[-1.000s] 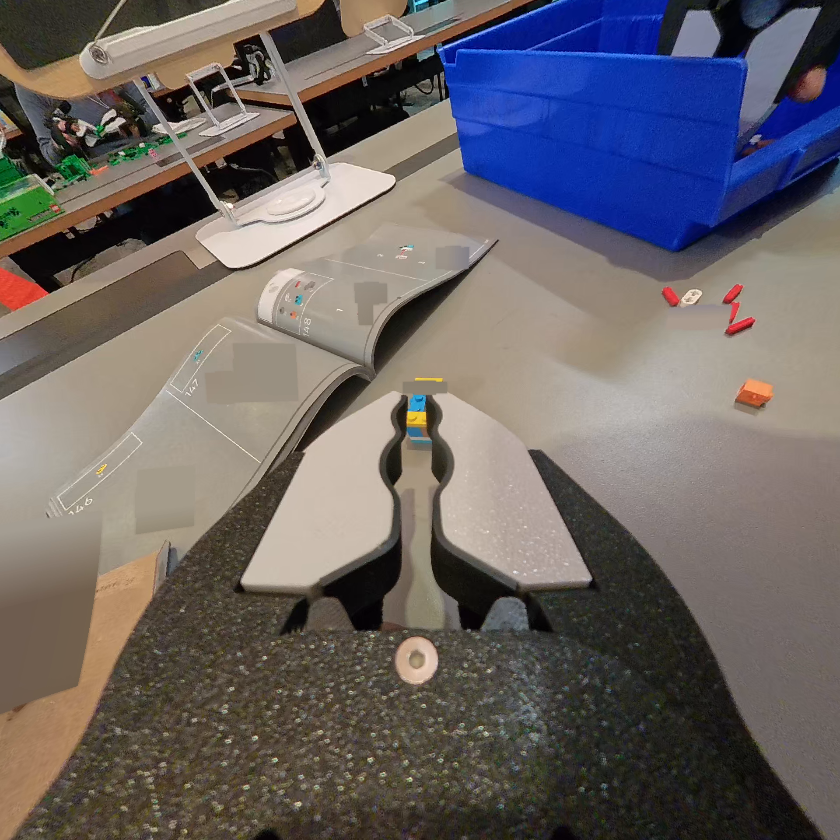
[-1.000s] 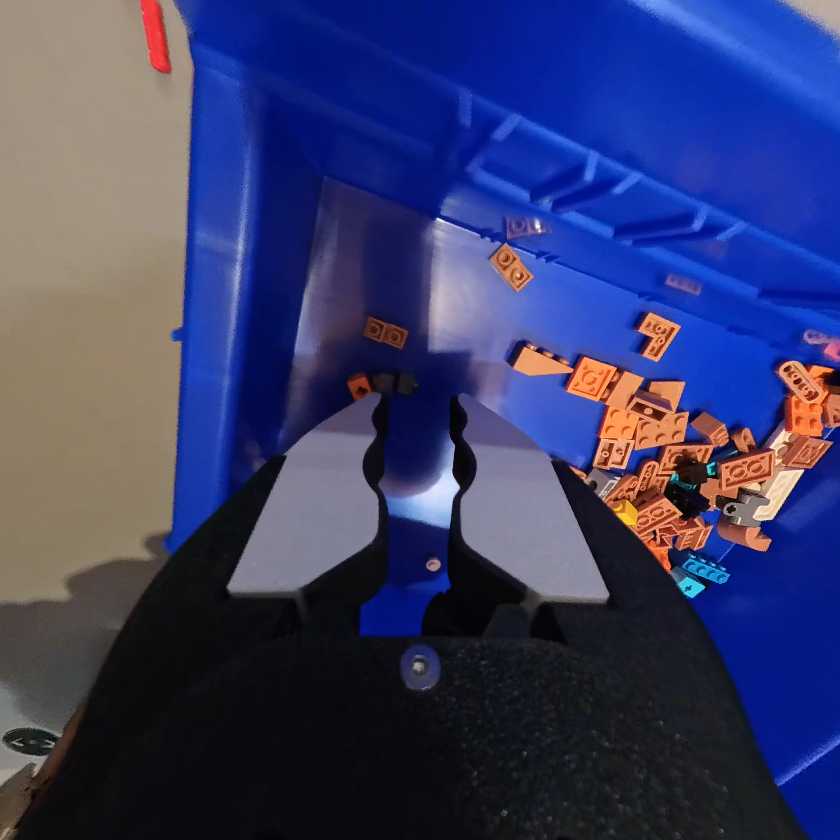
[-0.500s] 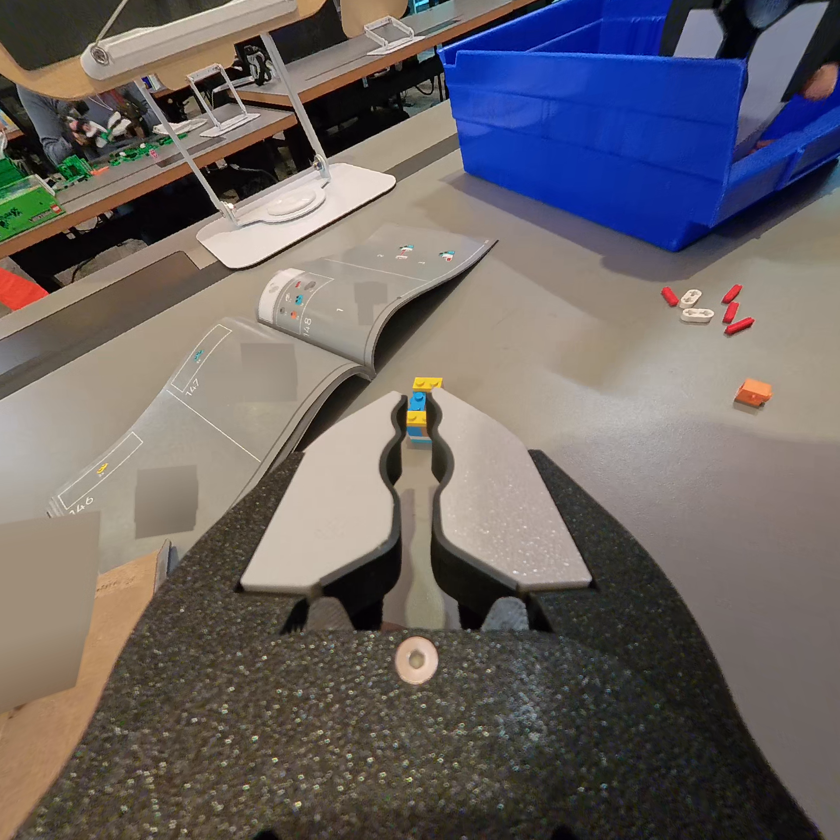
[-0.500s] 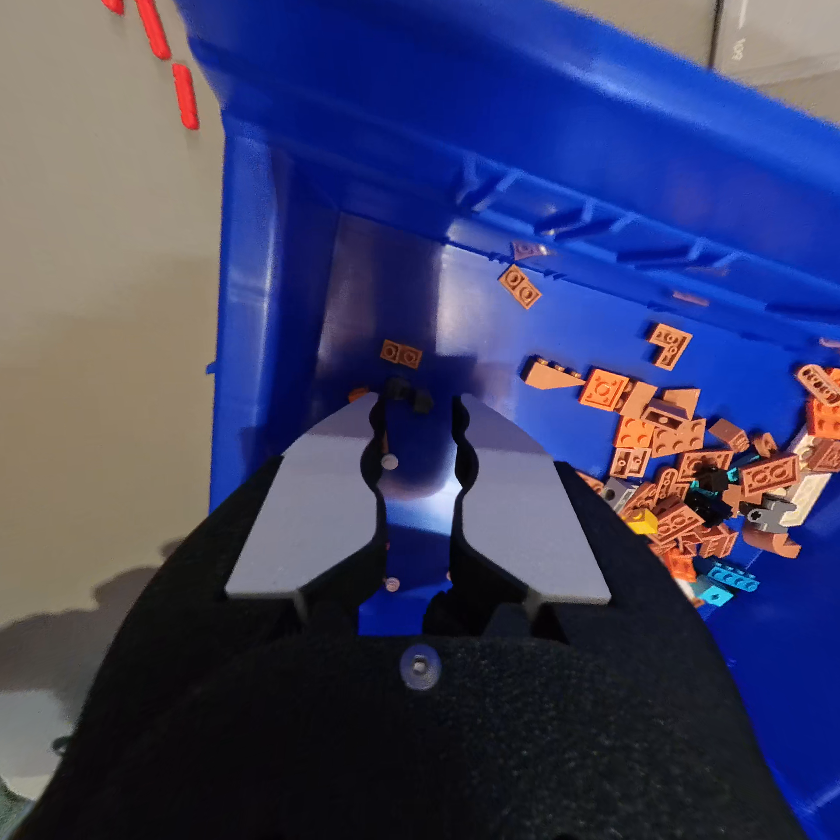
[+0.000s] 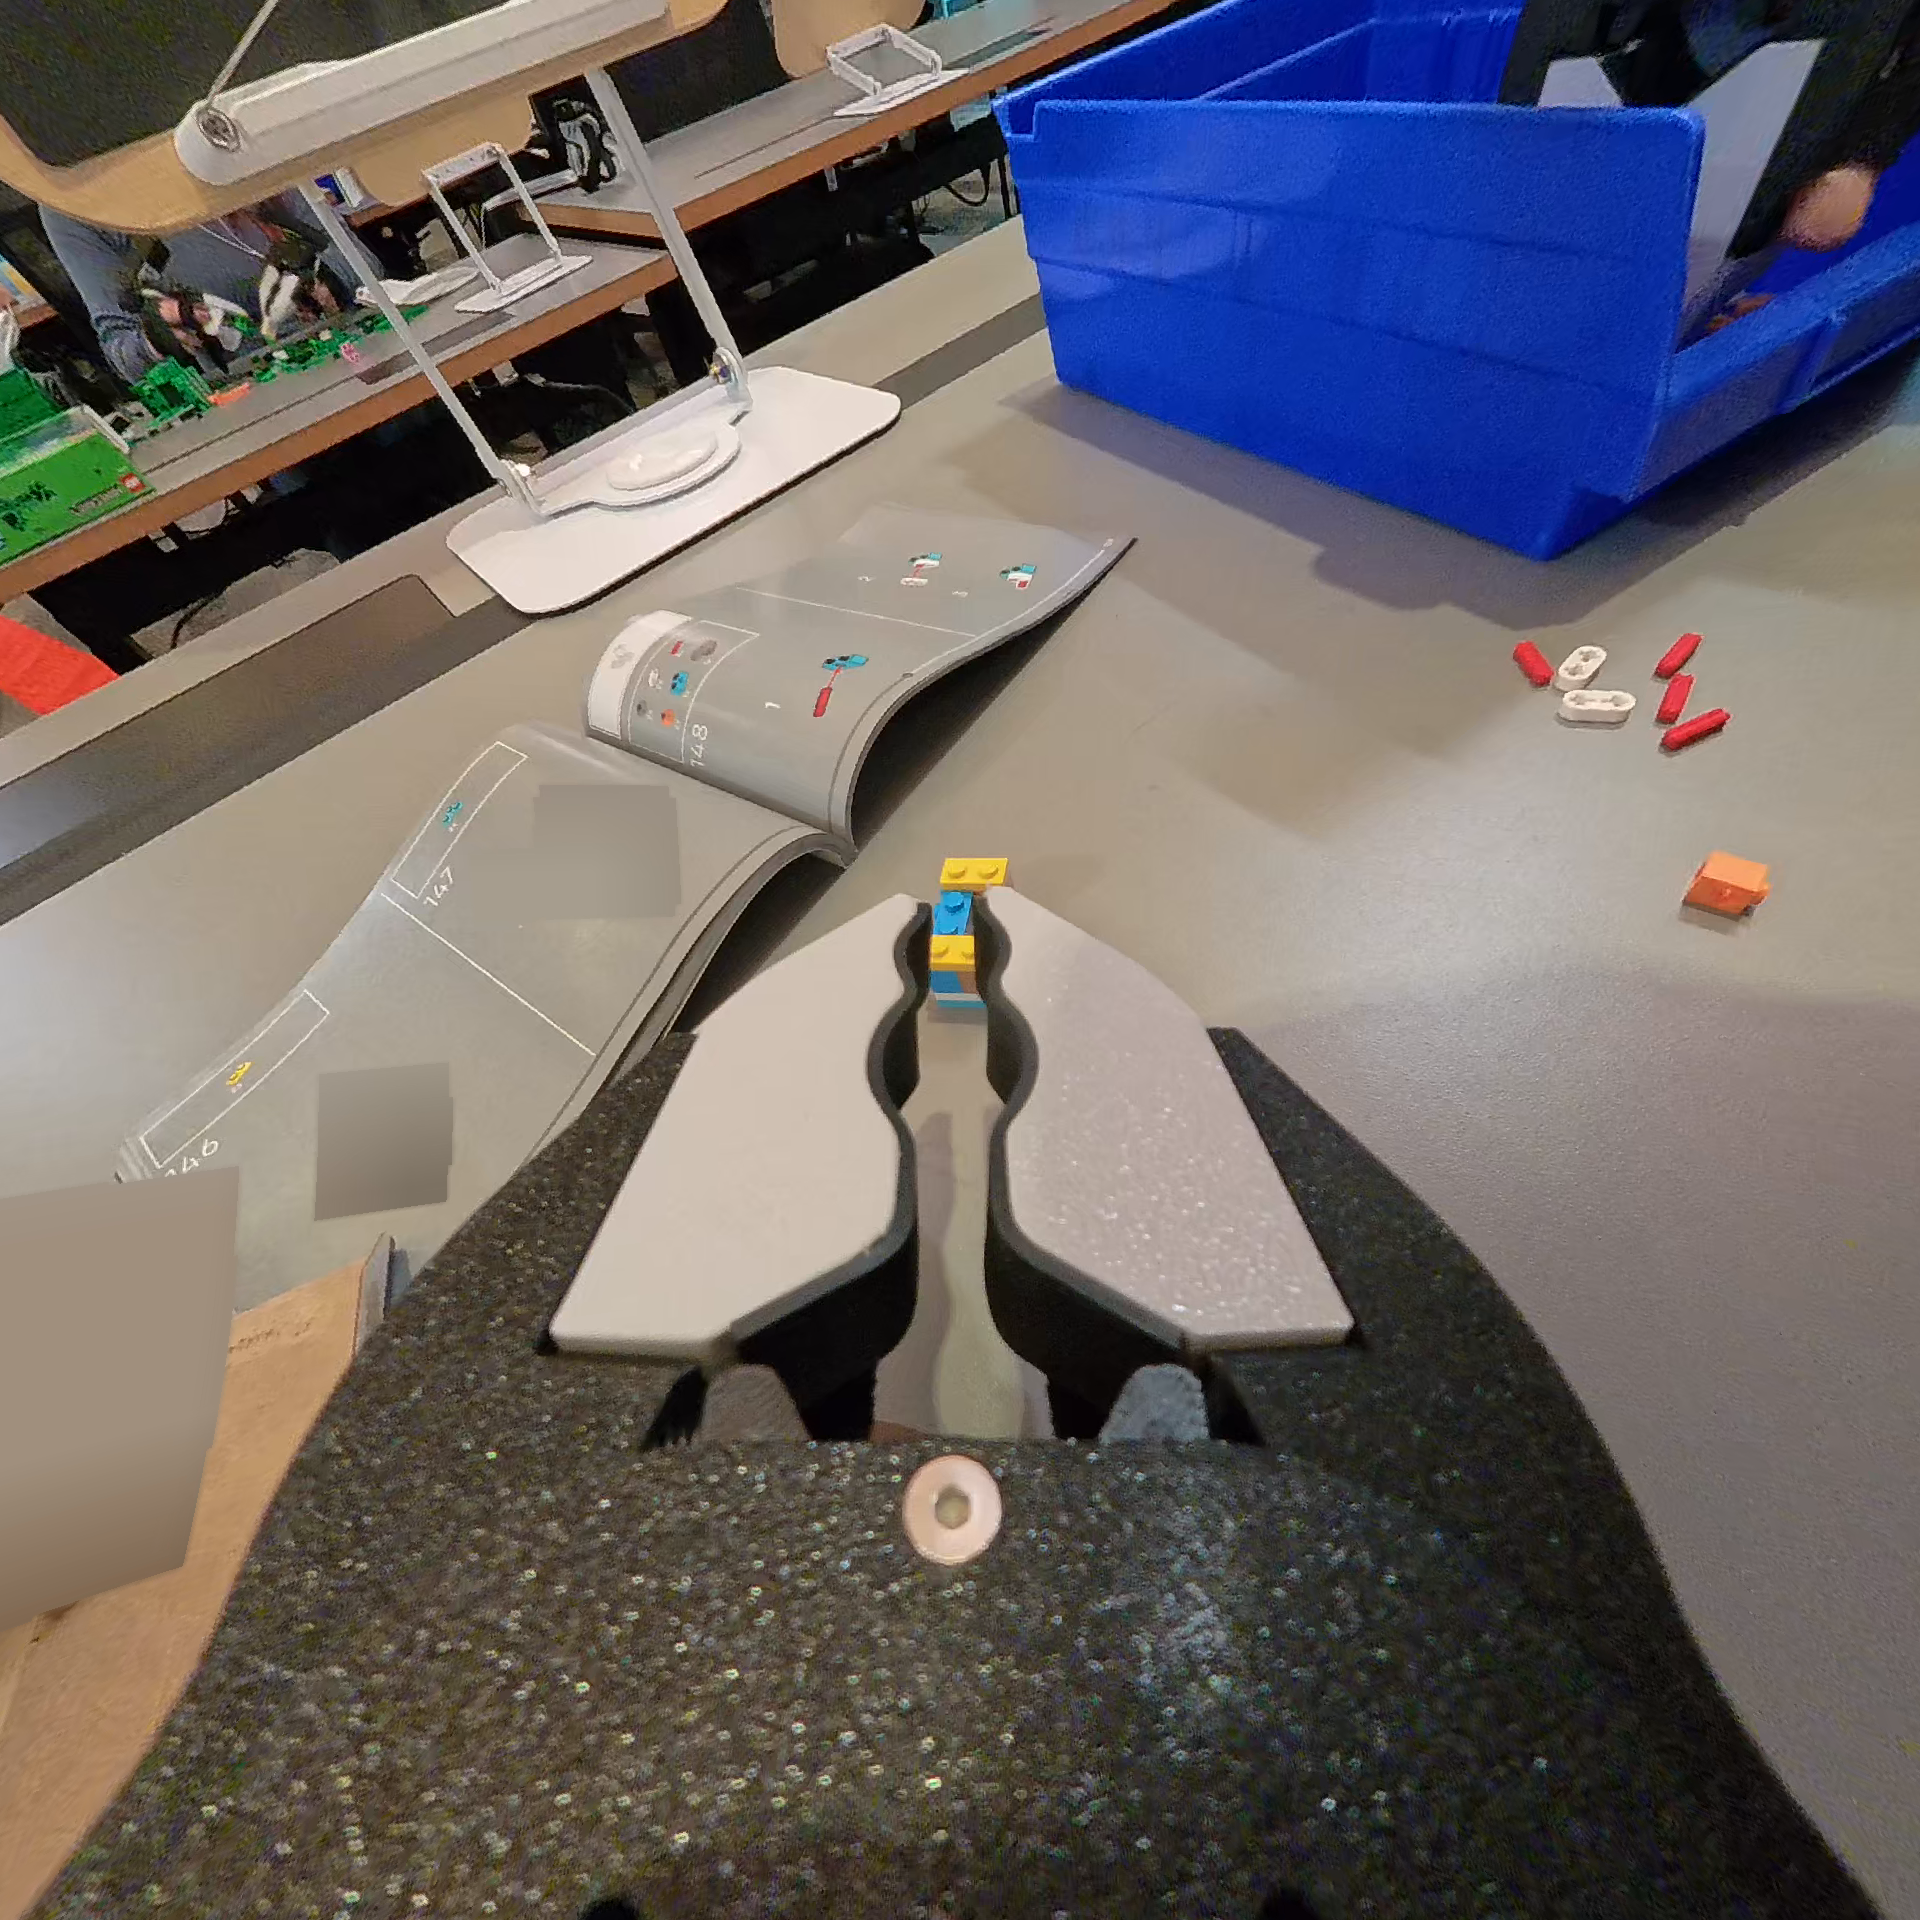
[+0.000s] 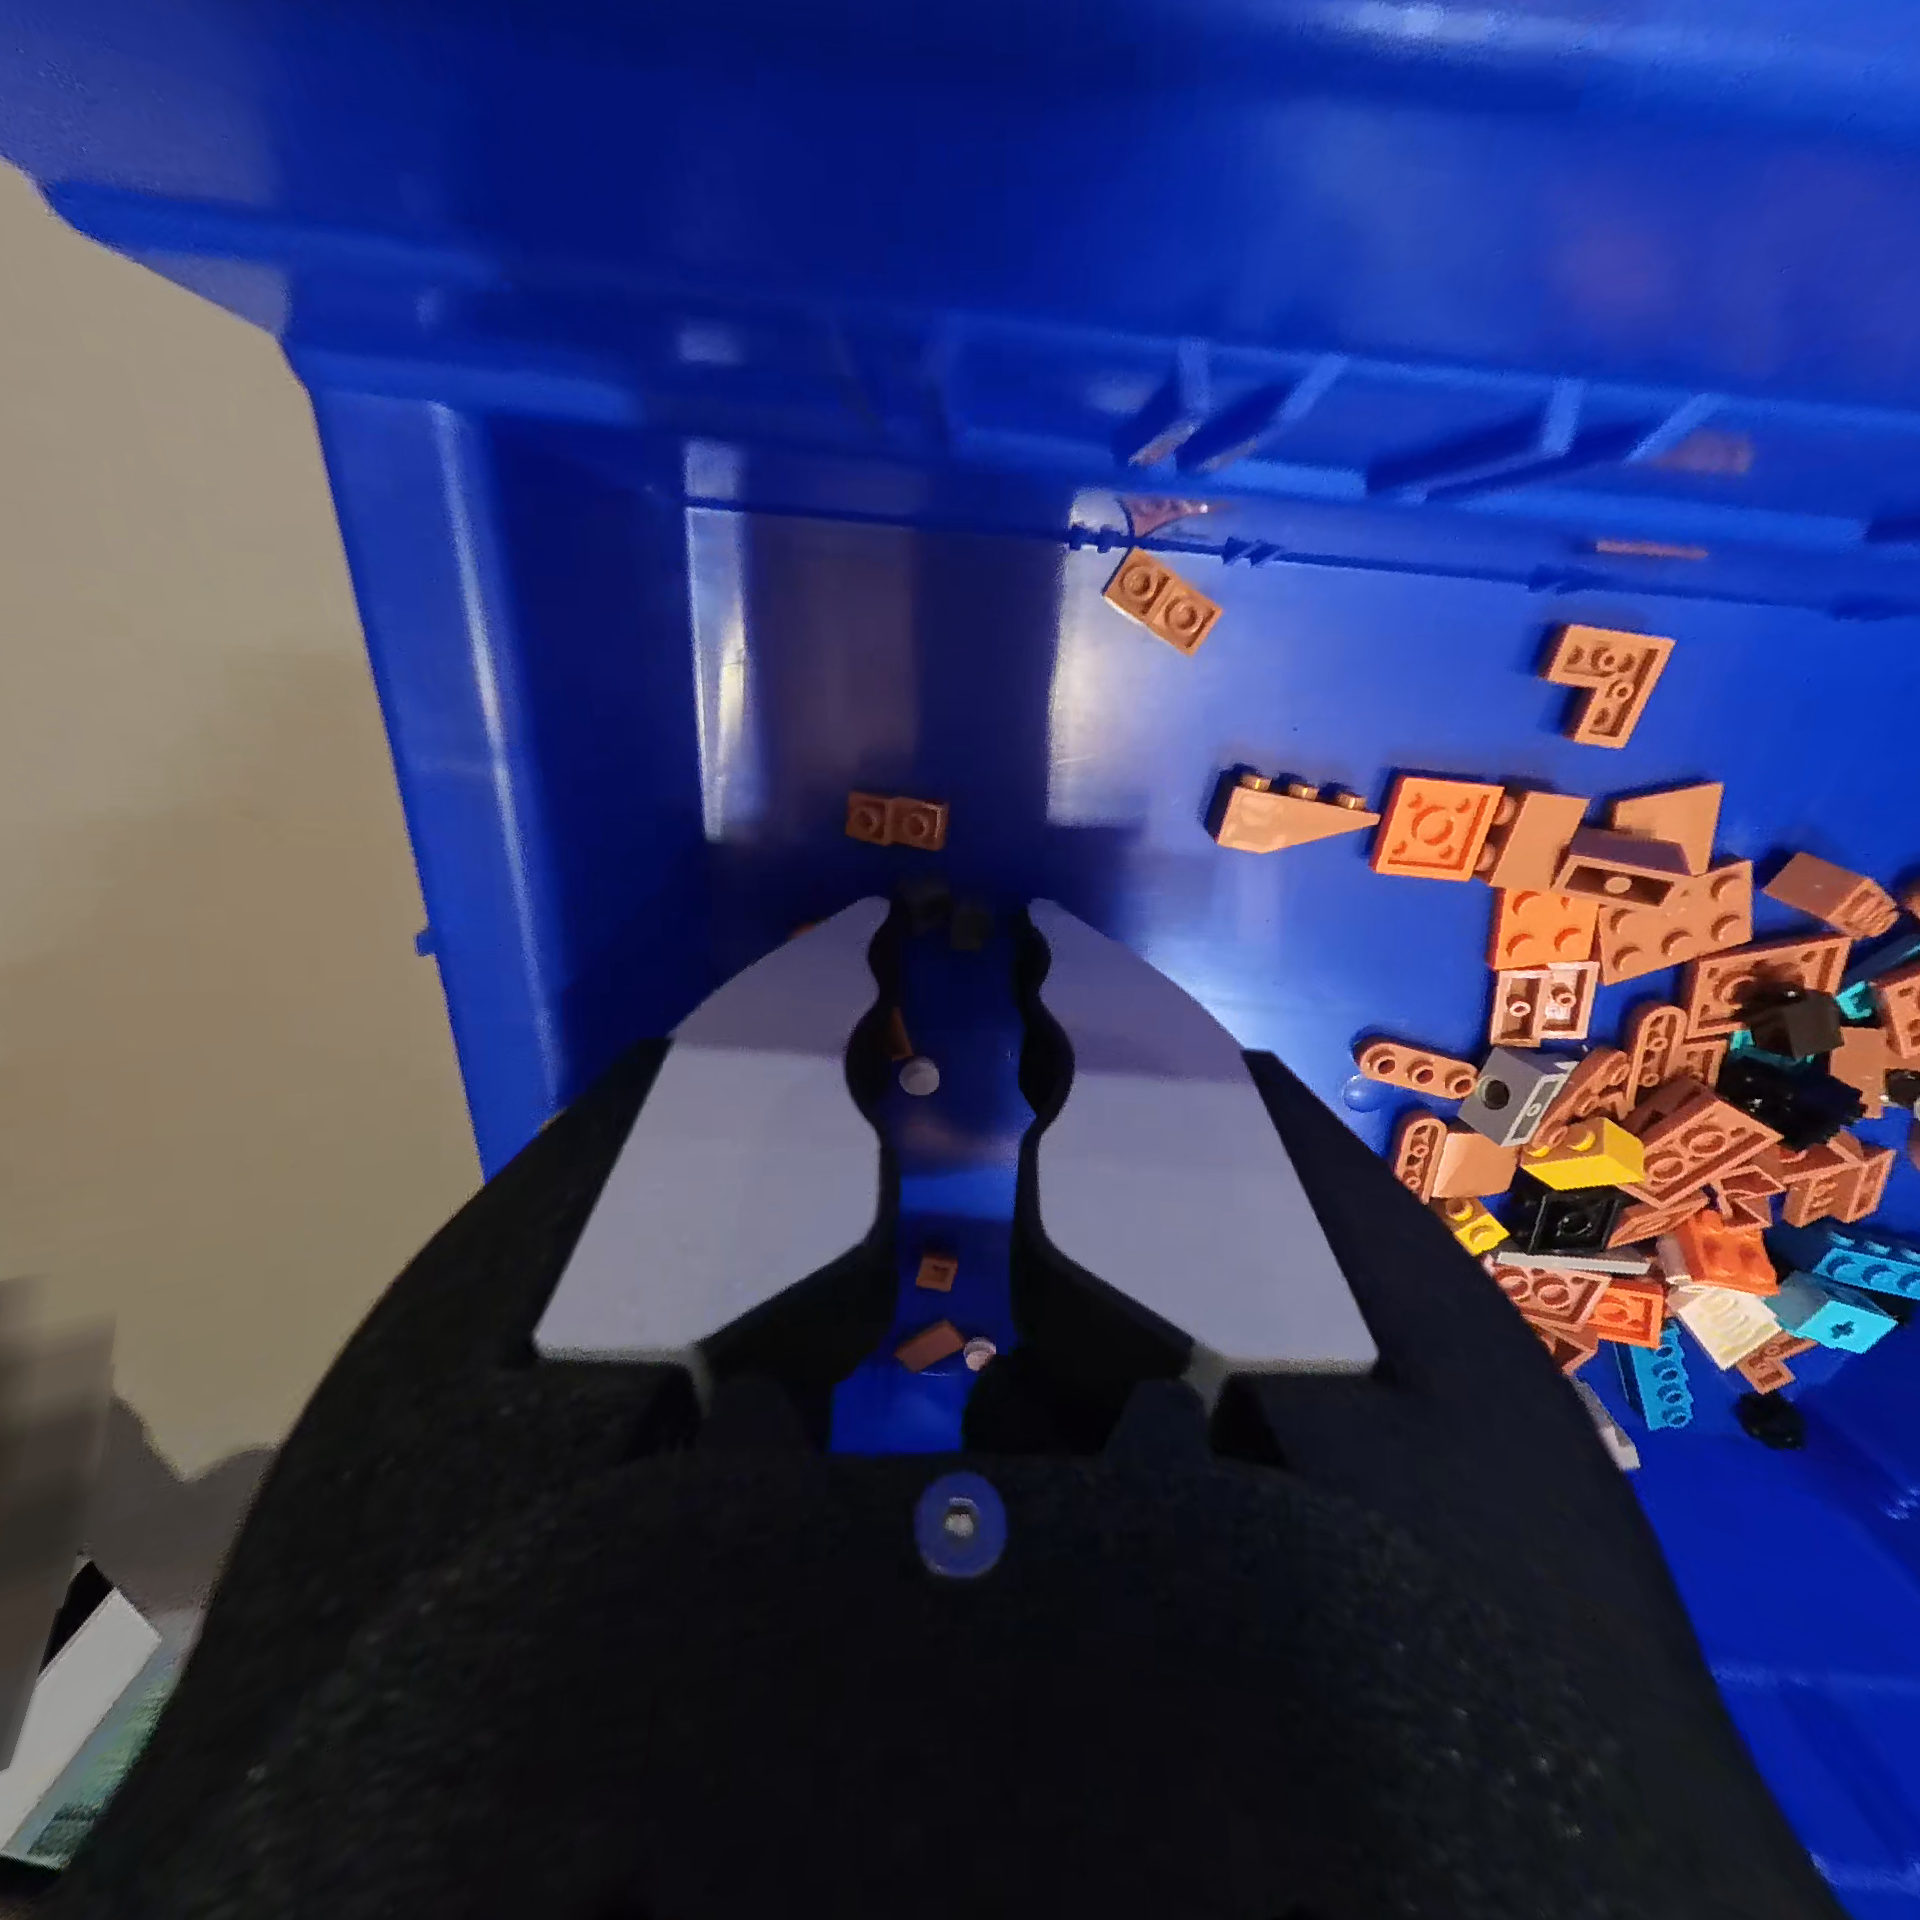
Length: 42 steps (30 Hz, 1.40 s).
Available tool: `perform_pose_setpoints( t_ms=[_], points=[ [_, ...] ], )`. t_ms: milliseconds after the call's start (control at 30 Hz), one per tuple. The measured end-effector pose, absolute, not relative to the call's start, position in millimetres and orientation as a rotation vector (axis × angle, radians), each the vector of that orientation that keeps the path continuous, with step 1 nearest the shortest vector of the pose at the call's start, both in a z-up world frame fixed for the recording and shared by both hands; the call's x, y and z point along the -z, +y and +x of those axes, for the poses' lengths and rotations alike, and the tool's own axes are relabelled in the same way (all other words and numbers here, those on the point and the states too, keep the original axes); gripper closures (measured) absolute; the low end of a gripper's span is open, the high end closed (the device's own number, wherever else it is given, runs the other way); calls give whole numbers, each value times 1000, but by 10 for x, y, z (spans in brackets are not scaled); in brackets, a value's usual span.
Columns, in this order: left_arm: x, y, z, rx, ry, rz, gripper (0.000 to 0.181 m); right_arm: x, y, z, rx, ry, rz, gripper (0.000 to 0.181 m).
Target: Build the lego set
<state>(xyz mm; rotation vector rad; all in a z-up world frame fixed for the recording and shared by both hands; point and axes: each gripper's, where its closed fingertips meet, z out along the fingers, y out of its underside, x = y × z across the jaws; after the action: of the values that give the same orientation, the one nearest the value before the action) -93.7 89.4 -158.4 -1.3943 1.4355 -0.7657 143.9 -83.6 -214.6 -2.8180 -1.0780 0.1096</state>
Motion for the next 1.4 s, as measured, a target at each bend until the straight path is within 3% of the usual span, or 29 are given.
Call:
perform_pose_setpoints(
  t_ms=[167, 1033, 1400],
  points=[
    [1582, 894, -938, 767, 1434, -1394, 174, 2150, -826, 1433, -113, -1085, -2812, 170],
    [1585, 894, -943, 765, 1436, -1394, 174, 2140, -810, 1375, -96, -1193, -2725, 165],
    [1588, 893, -943, 764, 1438, -1394, 174, 2135, -798, 1365, -101, -1229, -2709, 173]
  ],
)
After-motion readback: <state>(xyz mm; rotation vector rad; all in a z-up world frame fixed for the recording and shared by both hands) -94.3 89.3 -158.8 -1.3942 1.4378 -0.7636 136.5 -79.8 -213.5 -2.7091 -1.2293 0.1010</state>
